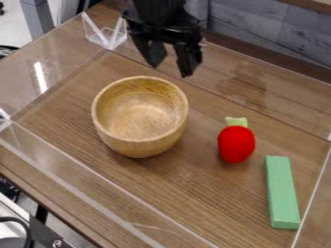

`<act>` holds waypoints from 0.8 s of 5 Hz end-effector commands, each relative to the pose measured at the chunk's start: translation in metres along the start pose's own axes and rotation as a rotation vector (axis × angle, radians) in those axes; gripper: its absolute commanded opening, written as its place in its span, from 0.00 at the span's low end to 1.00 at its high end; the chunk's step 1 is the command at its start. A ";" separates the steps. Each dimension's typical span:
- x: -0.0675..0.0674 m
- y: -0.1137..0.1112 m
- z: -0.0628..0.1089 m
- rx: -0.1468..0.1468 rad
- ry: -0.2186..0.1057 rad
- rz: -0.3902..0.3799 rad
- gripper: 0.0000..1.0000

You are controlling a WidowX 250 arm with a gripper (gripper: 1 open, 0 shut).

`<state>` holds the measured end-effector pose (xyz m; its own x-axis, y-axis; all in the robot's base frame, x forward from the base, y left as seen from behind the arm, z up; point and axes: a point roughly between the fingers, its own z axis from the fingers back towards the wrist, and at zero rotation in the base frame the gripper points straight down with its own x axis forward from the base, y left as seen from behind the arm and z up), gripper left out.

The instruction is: Move the red fruit to the right

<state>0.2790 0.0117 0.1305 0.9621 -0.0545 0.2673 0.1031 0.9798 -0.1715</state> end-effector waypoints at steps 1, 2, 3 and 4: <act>0.014 -0.004 0.007 0.016 -0.026 -0.031 1.00; 0.016 0.001 0.010 0.029 -0.022 -0.015 0.00; 0.016 0.009 0.005 0.037 -0.013 -0.013 1.00; 0.017 0.017 0.000 0.049 -0.003 -0.009 1.00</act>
<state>0.2883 0.0248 0.1186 0.9737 -0.0527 0.2217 0.0854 0.9864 -0.1406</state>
